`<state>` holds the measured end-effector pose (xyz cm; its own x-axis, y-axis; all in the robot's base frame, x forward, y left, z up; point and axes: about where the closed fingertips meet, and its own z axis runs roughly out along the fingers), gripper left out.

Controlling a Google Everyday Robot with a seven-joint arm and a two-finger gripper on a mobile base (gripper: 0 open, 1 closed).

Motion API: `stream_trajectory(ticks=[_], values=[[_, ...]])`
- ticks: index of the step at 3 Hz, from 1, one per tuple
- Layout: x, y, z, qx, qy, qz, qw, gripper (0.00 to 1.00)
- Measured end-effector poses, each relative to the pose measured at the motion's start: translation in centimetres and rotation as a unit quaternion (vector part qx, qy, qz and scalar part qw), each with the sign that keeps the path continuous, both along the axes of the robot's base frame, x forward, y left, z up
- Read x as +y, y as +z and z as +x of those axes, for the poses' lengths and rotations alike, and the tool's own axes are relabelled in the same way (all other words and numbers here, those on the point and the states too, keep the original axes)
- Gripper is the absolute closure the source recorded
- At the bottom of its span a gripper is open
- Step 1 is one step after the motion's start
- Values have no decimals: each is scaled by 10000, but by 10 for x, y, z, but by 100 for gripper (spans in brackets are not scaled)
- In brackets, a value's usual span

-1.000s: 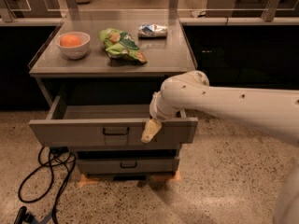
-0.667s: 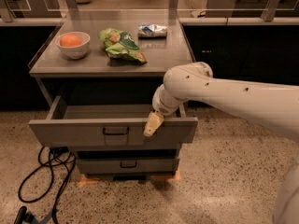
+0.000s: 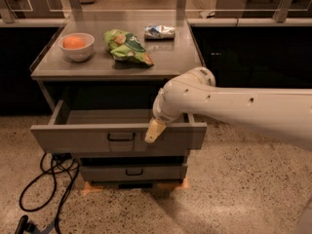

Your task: Open top drawer

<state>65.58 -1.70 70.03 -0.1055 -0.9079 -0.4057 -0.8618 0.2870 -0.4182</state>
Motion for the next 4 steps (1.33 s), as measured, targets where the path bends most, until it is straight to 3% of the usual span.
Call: stream_trajectory(ticks=[1,2,3,4], values=[[1,-9,-13,-296,1,-376,9989,0],[-8,-21,-15,-196,-120,-680,9974,0],[-8,-21,-15,-195,-120,-680,9974,0],[-10,-19,-9,-182,-68,-416,9989,0]])
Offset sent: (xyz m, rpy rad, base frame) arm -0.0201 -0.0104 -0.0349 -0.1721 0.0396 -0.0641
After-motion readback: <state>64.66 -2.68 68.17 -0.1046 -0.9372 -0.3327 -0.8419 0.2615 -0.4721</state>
